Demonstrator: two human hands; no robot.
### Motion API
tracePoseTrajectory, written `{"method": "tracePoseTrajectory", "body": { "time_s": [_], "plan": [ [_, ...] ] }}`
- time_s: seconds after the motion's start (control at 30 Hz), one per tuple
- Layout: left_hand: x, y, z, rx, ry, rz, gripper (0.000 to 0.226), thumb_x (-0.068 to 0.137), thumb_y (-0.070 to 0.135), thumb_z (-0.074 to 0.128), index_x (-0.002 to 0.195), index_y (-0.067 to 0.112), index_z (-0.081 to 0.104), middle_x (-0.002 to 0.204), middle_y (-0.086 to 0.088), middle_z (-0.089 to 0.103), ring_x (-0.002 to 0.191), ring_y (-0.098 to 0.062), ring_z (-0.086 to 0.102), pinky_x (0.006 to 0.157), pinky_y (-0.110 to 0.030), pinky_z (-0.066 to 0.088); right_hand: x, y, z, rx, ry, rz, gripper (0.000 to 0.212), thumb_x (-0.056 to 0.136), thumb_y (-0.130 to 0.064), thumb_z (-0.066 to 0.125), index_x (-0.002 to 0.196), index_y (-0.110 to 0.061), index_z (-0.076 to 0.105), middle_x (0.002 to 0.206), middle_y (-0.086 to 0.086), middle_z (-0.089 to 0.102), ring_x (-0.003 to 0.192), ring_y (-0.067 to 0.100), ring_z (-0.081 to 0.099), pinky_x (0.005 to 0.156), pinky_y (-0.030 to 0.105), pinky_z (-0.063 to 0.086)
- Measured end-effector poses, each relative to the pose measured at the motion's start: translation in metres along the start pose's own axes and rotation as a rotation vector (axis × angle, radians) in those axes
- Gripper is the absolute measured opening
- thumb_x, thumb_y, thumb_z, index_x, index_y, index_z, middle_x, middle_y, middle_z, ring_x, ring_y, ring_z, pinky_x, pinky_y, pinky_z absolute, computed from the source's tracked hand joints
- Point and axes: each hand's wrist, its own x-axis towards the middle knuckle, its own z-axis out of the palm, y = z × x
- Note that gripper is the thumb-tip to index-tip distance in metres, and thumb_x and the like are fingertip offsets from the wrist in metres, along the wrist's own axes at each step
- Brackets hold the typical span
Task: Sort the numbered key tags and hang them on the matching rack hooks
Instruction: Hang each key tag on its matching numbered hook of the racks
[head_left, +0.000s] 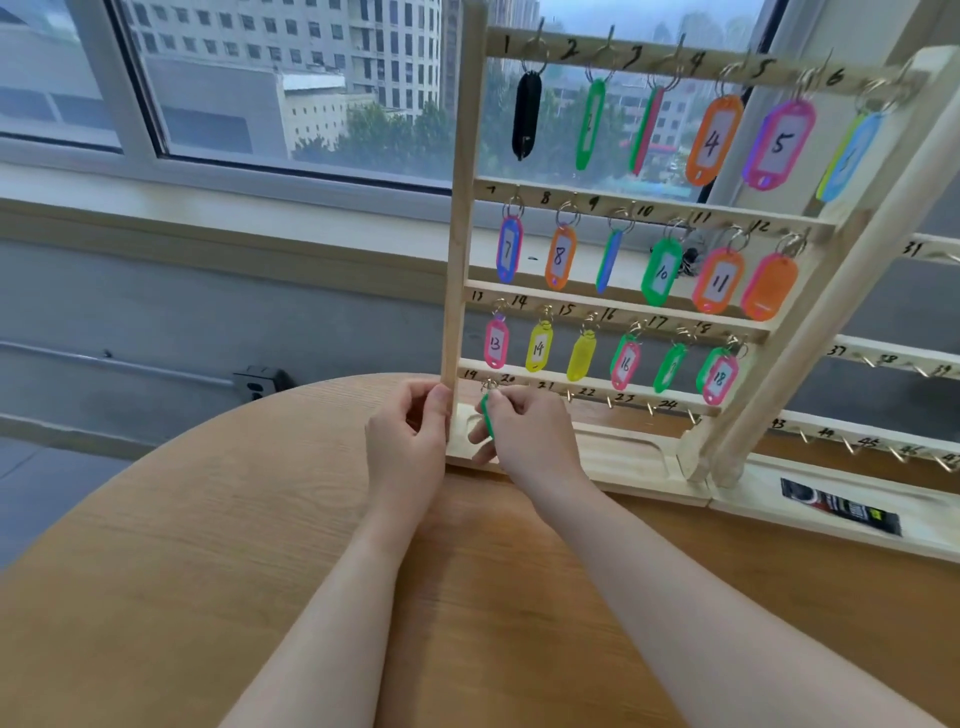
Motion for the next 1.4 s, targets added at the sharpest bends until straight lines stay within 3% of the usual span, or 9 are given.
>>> {"method": "tracePoseTrajectory", "body": {
  "time_s": [0.2,0.33,0.53,0.67,0.8,0.9,1.1,1.3,1.4],
  "plan": [
    [0.003,-0.007,0.001,0.019,-0.024,-0.031,0.014,0.101,0.022,0.058,0.097,0.017,0.071,0.083,0.005,0.072,0.077,-0.012,0.067,0.066,-0.029,0.053,-0.011,0.003,-0.009,-0.175,-0.064,0.042,0.035,0.102,-0.023,0.049,0.079,-0.005,0.067,0.064,0.006,0.07,0.043,0.012,0.061,0.048,0.02,0.046],
    [0.0,0.003,0.005,0.084,-0.119,-0.086,0.011,0.1,0.023,0.06,0.096,0.02,0.07,0.082,0.006,0.07,0.073,-0.002,0.06,0.068,-0.023,0.047,-0.031,0.017,-0.044,-0.472,-0.135,0.011,0.033,0.094,-0.032,0.053,0.073,-0.009,0.065,0.068,0.01,0.071,0.058,0.027,0.065,0.066,0.038,0.056],
    [-0.012,0.03,-0.018,0.113,-0.182,-0.179,0.013,0.097,0.027,0.063,0.09,0.021,0.07,0.073,0.009,0.064,0.066,-0.003,0.053,0.068,-0.025,0.043,-0.09,0.022,-0.104,-0.554,-0.146,-0.032,0.03,0.095,-0.032,0.057,0.07,-0.018,0.066,0.067,0.004,0.068,0.055,0.015,0.054,0.057,0.03,0.043],
    [-0.068,0.062,-0.035,0.127,-0.257,-0.164,0.014,0.097,0.025,0.063,0.084,0.023,0.068,0.068,0.01,0.059,0.06,0.001,0.049,0.059,-0.013,0.038,-0.137,0.026,-0.137,-0.582,-0.178,-0.012,0.03,0.098,-0.036,0.059,0.074,-0.02,0.069,0.063,-0.003,0.065,0.055,0.009,0.054,0.055,0.025,0.042],
    [-0.145,0.079,-0.042,0.196,-0.476,-0.04,0.011,0.097,0.026,0.065,0.086,0.024,0.069,0.072,0.014,0.064,0.068,0.001,0.057,0.062,-0.013,0.04,-0.184,0.028,-0.157,-0.505,-0.221,0.132,0.028,0.098,-0.04,0.06,0.082,-0.022,0.074,0.062,-0.005,0.068,0.05,0.002,0.053,0.058,0.024,0.045],
    [-0.179,0.087,-0.038,0.181,-0.618,0.02,0.01,0.098,0.026,0.065,0.088,0.025,0.069,0.076,0.013,0.067,0.072,-0.003,0.06,0.063,-0.011,0.04,-0.214,0.028,-0.159,-0.542,-0.221,0.156,0.026,0.098,-0.042,0.061,0.085,-0.024,0.074,0.067,-0.007,0.069,0.049,-0.003,0.055,0.05,0.012,0.039],
    [-0.184,0.081,-0.03,0.186,-0.804,0.16,0.009,0.097,0.02,0.064,0.098,0.027,0.07,0.081,0.012,0.067,0.074,-0.013,0.061,0.066,-0.024,0.048,-0.237,0.05,-0.143,-0.75,-0.088,0.142,0.025,0.088,-0.053,0.065,0.087,-0.028,0.067,0.077,-0.01,0.063,0.076,0.012,0.062,0.064,0.031,0.046],
    [-0.185,0.072,-0.034,0.294,-0.856,0.347,0.011,0.096,0.022,0.064,0.104,0.028,0.068,0.072,0.015,0.059,0.079,-0.006,0.051,0.08,-0.026,0.039,-0.238,0.063,-0.123,-0.846,-0.097,0.193,0.038,0.08,-0.065,0.07,0.084,-0.028,0.062,0.087,-0.012,0.054,0.089,0.01,0.052,0.064,0.029,0.034],
    [-0.185,0.073,-0.033,0.338,-0.881,0.406,0.014,0.097,0.026,0.063,0.109,0.029,0.069,0.083,0.023,0.052,0.086,-0.003,0.046,0.084,-0.022,0.034,-0.233,0.069,-0.12,-0.819,-0.105,0.185,0.033,0.08,-0.059,0.074,0.084,-0.028,0.063,0.089,-0.012,0.051,0.093,0.012,0.051,0.071,0.03,0.037]
  ]
}}
